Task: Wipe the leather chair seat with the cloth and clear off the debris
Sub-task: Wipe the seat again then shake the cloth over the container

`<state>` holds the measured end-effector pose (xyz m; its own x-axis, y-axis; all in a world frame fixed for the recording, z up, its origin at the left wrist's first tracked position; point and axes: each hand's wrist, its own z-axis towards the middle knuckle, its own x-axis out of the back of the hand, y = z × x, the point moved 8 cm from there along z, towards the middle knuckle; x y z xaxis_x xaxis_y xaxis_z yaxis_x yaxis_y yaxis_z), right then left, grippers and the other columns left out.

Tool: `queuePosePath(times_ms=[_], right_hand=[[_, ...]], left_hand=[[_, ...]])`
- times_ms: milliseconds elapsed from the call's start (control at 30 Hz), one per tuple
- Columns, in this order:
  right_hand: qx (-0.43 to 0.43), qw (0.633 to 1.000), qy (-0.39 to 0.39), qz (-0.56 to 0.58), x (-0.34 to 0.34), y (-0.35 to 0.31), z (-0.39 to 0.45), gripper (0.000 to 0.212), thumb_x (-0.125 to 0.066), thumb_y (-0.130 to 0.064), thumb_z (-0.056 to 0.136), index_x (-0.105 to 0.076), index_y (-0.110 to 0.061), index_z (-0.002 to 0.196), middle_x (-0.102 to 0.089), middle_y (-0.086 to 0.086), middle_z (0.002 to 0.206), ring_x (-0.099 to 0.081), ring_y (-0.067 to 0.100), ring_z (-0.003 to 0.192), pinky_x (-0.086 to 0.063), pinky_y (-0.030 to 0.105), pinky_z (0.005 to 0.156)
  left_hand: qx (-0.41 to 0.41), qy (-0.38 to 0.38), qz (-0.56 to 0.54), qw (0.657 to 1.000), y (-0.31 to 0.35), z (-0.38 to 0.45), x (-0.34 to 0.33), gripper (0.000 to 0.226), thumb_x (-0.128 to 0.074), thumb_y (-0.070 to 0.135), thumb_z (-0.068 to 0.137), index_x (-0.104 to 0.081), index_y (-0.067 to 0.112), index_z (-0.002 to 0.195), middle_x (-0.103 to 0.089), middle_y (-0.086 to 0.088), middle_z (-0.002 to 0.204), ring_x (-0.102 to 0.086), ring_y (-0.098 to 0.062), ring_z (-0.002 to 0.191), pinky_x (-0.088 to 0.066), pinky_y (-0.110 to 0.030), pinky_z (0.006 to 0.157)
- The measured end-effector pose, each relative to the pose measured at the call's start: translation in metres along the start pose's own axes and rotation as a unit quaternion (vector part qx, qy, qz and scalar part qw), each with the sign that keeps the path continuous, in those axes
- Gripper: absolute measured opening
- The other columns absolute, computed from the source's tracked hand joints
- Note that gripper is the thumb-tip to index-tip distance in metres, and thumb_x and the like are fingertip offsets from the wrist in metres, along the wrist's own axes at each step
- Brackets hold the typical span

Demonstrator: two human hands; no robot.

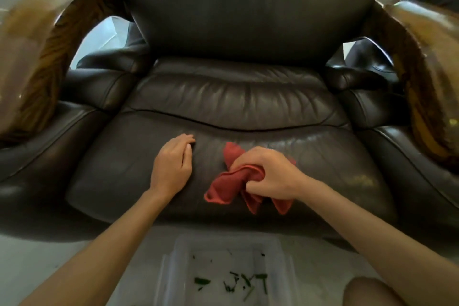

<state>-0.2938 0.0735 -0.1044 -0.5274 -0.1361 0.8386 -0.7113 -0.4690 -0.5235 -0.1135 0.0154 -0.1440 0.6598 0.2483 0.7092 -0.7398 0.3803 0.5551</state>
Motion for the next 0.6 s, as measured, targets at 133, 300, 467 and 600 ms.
queuePosePath(times_ms=[133,300,467,600], right_hand=[[-0.036,0.987,0.147,0.049,0.048,0.022,0.016,0.046,-0.058,-0.019,0.061,-0.067,-0.017,0.106,-0.069,0.002,0.104,-0.063,0.017,0.098,-0.046,0.029,0.091],[-0.173,0.98,0.081,-0.051,0.025,0.076,0.061,0.072,-0.067,-0.028,0.074,-0.038,-0.015,0.139,-0.034,0.011,0.147,-0.039,0.027,0.131,-0.031,0.031,0.105],[-0.176,0.966,0.137,-0.129,0.0,0.07,0.053,0.051,-0.062,-0.044,0.075,-0.058,-0.021,0.121,-0.06,0.006,0.127,-0.055,0.028,0.114,-0.041,0.036,0.093],[-0.101,0.981,0.142,-0.081,-0.016,0.031,0.024,0.053,-0.065,-0.038,0.067,-0.06,-0.026,0.119,-0.059,0.003,0.13,-0.054,0.019,0.117,-0.037,0.026,0.098]], left_hand=[[-0.003,0.004,0.017,1.0,0.003,0.001,-0.004,0.029,-0.043,0.011,0.09,-0.063,0.003,0.109,-0.066,-0.016,0.115,-0.057,-0.028,0.113,-0.038,-0.033,0.1],[-0.021,0.004,0.031,0.999,0.003,0.002,-0.006,0.033,-0.041,0.015,0.089,-0.062,0.003,0.112,-0.065,-0.015,0.117,-0.056,-0.028,0.114,-0.037,-0.036,0.102],[-0.038,0.005,0.021,0.999,0.002,0.001,-0.01,0.038,-0.04,0.018,0.09,-0.058,0.004,0.12,-0.062,-0.015,0.124,-0.052,-0.028,0.121,-0.033,-0.038,0.106],[-0.02,0.006,-0.01,1.0,-0.002,0.001,-0.009,0.04,-0.037,0.018,0.091,-0.057,0.004,0.123,-0.06,-0.016,0.126,-0.05,-0.027,0.124,-0.031,-0.037,0.108]])
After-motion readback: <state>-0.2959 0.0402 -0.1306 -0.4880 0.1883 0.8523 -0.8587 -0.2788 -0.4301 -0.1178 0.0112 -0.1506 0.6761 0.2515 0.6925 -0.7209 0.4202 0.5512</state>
